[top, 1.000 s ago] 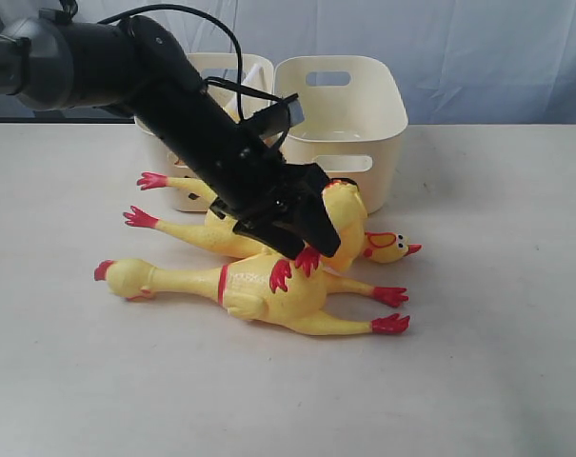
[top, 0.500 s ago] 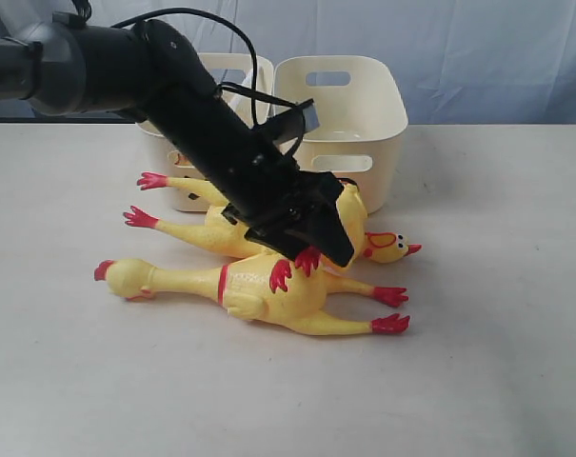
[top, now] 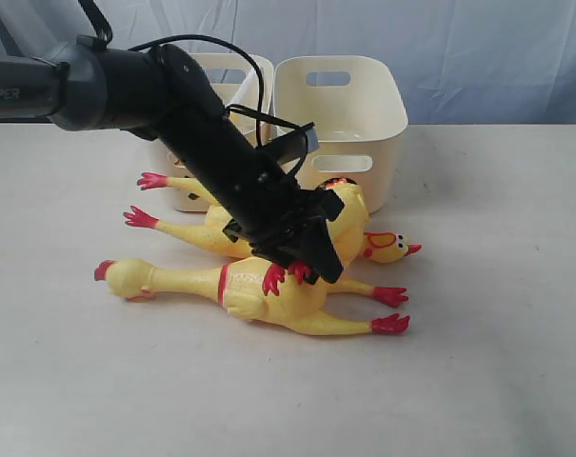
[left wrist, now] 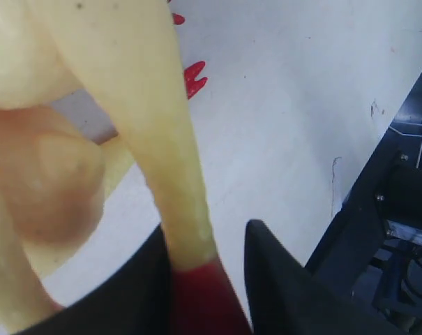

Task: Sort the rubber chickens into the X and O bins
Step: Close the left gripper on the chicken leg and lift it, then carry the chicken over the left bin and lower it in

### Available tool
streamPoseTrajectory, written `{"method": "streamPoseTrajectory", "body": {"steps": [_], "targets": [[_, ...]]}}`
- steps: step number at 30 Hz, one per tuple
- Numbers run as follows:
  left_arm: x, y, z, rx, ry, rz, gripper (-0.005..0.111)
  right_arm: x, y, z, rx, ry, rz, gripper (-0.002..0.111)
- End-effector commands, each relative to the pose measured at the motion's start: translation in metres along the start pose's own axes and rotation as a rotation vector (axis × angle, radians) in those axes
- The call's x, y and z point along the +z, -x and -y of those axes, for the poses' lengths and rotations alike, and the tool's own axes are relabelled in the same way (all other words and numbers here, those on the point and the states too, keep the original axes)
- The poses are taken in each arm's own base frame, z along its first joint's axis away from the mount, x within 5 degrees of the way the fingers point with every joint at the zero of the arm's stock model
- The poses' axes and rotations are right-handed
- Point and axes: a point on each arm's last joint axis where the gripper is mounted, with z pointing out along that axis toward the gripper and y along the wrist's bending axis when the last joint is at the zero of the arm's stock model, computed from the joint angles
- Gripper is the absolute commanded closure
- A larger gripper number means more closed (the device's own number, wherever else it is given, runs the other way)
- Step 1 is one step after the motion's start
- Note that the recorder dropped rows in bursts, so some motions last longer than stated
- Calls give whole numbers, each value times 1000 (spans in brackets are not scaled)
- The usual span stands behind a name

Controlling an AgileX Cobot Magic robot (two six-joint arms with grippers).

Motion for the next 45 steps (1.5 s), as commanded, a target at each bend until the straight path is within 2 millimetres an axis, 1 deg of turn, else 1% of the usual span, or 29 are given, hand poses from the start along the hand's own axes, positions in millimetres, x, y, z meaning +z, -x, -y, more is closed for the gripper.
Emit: {"method": "streamPoseTrajectory", "body": {"steps": [1,7,16,19,24,32,37,42,45], "targets": [[4,1,0,-16,-11,-1,92,0,-1,0,4,-6,6,109],[4,1,1,-22,-23,5,107,0,-1,0,4,-6,6,109],[3,-3,6,-28,-66,-47,107,0,-1,0,4,-6,6,109],[-1,-4,9,-17,-61,-40,107,0,-1,0,4,-6,6,109],[-18,-7,24,37,-36,-9,107,0,-1,0,4,-6,6,109],[-55,-16,59,126,-28,78,107,0,-1,0,4,-6,6,109],[-78,-26,80,195,-4,129,107,0,-1,0,4,-6,6,109],[-100,-30,92,276,79,169,107,0,-1,0,4,-6,6,109],[-109,-30,97,307,117,188,107,0,-1,0,4,-6,6,109]]}}
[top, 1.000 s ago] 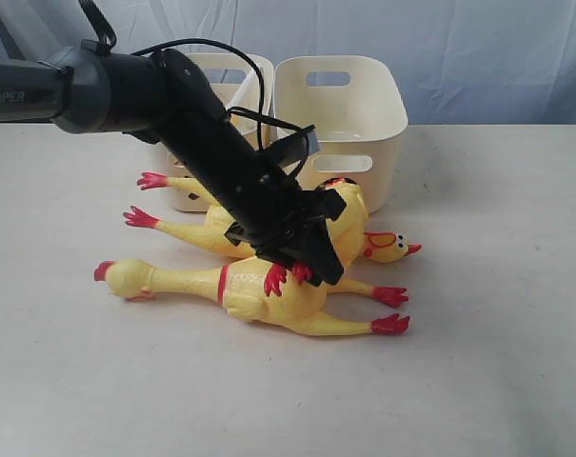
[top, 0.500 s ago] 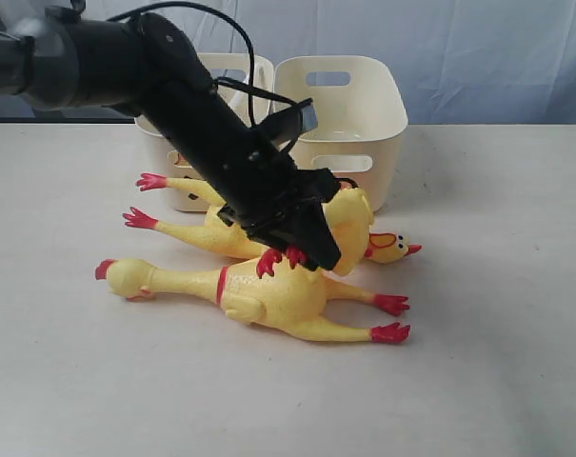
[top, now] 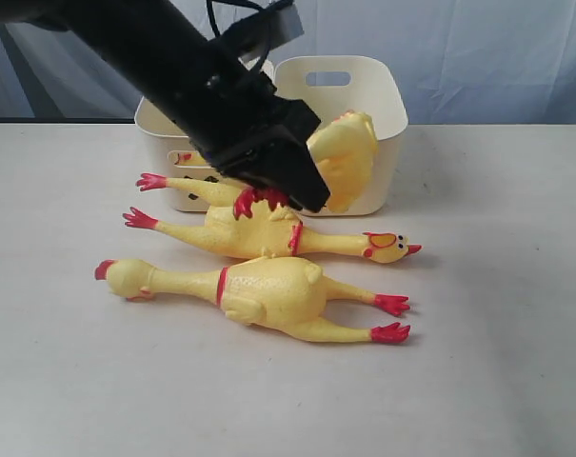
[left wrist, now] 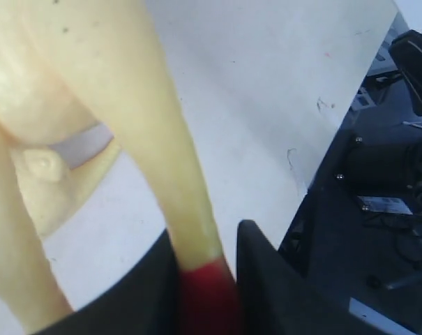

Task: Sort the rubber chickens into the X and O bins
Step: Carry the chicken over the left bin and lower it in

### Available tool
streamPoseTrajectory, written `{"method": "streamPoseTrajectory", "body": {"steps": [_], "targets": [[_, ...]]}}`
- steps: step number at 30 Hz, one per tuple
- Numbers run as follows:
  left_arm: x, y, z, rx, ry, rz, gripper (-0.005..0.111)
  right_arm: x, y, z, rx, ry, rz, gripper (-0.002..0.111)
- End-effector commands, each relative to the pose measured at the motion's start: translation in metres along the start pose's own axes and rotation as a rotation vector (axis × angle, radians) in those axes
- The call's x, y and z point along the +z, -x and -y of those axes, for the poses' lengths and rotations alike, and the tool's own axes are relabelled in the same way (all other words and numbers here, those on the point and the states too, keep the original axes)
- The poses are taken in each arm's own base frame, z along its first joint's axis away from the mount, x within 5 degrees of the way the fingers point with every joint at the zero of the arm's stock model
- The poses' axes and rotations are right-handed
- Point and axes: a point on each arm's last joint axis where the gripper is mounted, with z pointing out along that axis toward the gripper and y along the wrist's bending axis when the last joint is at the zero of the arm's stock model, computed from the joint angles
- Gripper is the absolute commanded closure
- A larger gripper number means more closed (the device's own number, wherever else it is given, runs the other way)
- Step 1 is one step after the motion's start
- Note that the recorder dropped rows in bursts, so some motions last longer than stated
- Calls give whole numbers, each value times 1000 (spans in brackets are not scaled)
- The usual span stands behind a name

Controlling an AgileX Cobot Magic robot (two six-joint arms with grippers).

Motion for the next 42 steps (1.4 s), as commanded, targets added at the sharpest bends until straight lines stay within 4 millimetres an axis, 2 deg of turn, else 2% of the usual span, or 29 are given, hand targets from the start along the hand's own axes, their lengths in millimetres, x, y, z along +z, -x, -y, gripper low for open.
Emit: {"method": "streamPoseTrajectory", "body": {"steps": [1,8,11,15,17,20,30,34,42], "targets": [[-20,4,12,70,56,46,107,0,-1,0,4,-6,6,109],[-40,21,3,182,305,158,107,0,-1,0,4,-6,6,109],[-55,28,-17,166,458,249,107,0,-1,0,4,-6,6,109],[-82,34,-47,134,564,385,107,0,-1,0,4,-6,6,109],[-87,36,-64,150,602,398,107,0,-1,0,4,-6,6,109],[-84,40,-85,211,649,404,107,0,-1,0,4,-6,6,109],[-43,48,-134,176,680,371,107,0,-1,0,4,-6,6,109],[-37,50,-143,181,706,388,107,0,-1,0,4,-6,6,109],[-45,53,-150,213,775,425,107,0,-1,0,4,-6,6,109]]}}
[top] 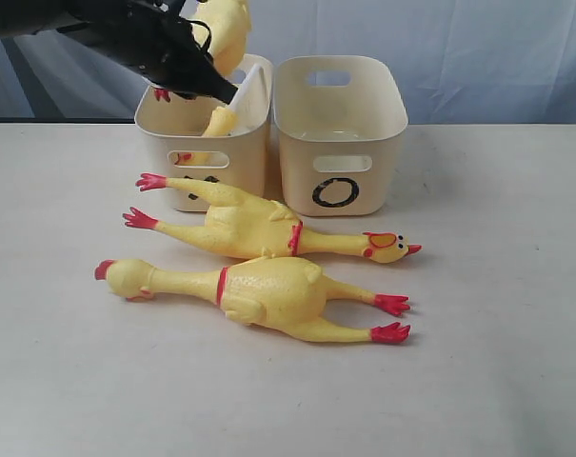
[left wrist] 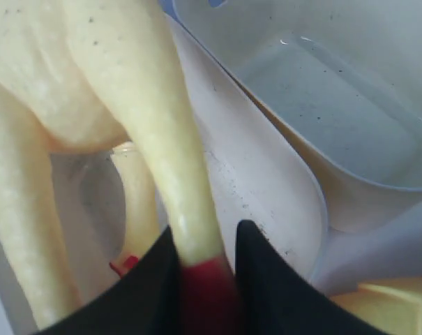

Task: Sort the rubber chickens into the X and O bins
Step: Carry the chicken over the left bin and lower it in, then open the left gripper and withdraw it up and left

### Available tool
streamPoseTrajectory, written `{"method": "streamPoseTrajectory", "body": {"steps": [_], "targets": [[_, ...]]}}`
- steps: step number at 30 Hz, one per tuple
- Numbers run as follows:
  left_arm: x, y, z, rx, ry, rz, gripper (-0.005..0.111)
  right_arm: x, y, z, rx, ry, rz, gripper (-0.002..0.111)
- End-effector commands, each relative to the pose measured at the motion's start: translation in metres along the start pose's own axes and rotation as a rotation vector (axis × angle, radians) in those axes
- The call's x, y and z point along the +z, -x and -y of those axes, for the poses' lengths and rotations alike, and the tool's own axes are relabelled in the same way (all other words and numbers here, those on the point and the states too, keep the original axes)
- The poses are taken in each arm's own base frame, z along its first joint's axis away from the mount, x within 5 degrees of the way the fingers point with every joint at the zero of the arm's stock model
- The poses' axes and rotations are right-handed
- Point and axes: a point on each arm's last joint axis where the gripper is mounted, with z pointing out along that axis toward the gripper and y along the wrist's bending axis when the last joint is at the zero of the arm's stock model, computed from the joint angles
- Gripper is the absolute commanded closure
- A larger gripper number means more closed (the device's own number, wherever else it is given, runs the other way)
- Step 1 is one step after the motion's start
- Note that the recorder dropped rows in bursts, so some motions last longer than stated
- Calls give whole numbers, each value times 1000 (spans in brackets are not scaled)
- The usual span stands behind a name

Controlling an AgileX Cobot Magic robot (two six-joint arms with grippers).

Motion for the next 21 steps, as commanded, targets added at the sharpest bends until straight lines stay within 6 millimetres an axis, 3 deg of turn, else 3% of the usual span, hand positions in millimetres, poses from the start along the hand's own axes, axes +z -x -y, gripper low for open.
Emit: {"method": "streamPoseTrajectory", "body": {"steps": [1,7,17,21], "targets": [[-5,5,-10,3,44,45,107,0,-1,0,4,-6,6,109],[-6,0,-21,-27,45,19,106,0,-1,0,4,-6,6,109],[-4,-2,-21,-35,39,10,74,0,-1,0,4,-6,6,109],[-4,-2,-21,-36,39,12,67,0,-1,0,4,-6,6,109]]}}
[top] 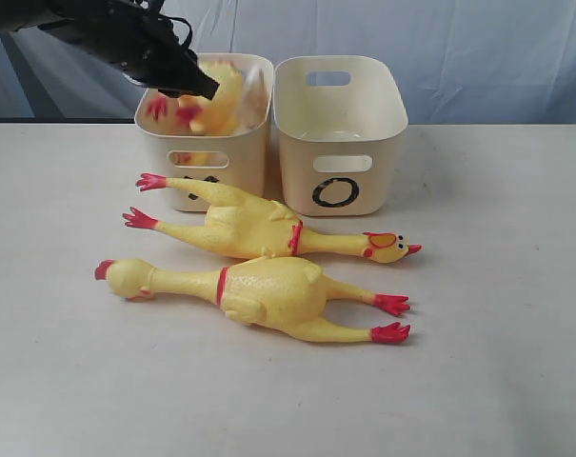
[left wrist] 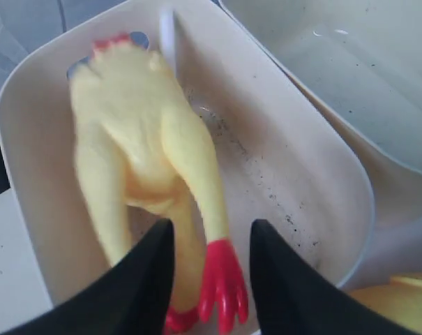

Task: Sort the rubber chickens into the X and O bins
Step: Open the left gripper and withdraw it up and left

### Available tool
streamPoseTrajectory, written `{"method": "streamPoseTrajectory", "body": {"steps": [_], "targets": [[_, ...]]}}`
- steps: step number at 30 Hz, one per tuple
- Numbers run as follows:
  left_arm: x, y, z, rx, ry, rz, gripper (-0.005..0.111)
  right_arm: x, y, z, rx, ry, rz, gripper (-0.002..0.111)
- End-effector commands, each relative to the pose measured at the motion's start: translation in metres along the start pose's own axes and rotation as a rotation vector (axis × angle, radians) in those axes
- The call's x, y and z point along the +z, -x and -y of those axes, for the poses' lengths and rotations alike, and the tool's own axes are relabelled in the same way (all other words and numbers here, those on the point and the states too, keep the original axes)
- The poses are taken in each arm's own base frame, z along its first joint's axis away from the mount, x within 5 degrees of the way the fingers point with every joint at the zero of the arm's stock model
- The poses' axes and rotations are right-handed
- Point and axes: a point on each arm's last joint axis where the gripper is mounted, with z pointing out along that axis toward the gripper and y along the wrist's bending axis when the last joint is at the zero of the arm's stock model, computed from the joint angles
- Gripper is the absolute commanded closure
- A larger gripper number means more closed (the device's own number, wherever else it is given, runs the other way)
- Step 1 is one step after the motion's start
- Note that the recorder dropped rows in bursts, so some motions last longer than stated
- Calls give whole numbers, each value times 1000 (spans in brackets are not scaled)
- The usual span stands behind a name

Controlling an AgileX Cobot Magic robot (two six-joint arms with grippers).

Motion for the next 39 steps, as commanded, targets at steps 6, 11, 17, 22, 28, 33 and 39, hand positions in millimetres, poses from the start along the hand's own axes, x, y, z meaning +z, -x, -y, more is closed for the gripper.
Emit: {"method": "streamPoseTrajectory", "body": {"steps": [6,11,17,22,28,33,39], "targets": [[-1,4,-2,-10,9,29,66,0,-1,0,4,-6,6,109],[-1,4,-2,-10,9,29,66,0,-1,0,4,-6,6,109],[-9,5,1,-17,-18,5,71,0,-1,0,4,-6,6,109],[-26,8,4,8,-34,-23,98,0,-1,0,4,-6,6,109],[-59,12,8,27,-44,-58,107,0,-1,0,4,-6,6,109],[-85,9,6,15,5,-149,107,0,-1,0,4,-6,6,109],[-127,1,12,-7,49,-112,107,0,-1,0,4,-6,6,109]]}}
